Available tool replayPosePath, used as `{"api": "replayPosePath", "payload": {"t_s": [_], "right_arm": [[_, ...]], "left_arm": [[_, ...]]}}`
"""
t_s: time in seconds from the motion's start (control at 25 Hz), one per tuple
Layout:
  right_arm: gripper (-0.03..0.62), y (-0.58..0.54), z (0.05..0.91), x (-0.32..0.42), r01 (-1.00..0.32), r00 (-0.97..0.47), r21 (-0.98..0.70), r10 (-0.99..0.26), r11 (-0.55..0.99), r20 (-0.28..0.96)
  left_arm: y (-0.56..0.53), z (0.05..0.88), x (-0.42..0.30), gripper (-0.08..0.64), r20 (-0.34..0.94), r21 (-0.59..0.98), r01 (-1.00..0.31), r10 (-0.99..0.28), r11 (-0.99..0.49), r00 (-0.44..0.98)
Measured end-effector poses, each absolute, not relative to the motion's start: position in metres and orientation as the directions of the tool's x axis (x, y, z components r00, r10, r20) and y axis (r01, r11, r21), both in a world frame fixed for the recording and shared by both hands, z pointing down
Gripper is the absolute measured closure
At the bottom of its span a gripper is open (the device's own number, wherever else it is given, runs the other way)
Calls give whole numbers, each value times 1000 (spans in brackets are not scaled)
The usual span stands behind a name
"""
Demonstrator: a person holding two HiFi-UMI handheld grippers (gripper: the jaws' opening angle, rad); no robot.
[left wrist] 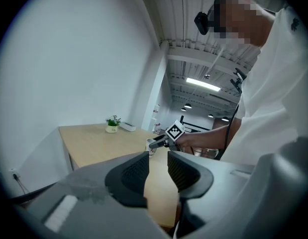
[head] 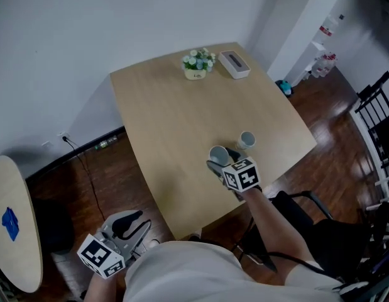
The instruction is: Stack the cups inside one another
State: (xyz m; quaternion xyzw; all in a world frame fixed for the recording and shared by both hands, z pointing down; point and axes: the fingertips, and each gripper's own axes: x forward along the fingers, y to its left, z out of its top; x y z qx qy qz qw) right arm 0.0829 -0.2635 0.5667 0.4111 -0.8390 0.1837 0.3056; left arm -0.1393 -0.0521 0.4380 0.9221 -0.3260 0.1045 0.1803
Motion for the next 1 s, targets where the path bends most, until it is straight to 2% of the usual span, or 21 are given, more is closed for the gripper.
{"api": "replayPosePath", "payload": {"t_s": [0.24, 0.48, 1.0], "right_arm": [[229, -292, 534, 167, -856, -409, -20, -654, 516, 636], [229, -318, 528, 232, -887, -355, 1, -683, 462, 638], [225, -361, 571, 259, -886, -358, -18, -659, 463, 661]], "left_arm": [[-81, 437, -82, 434, 288, 268, -572, -502, -775, 815], [-101, 436, -48, 434, 281, 280, -566, -497, -776, 821], [-112, 445, -31, 434, 342, 293, -626, -533, -722, 774]]}}
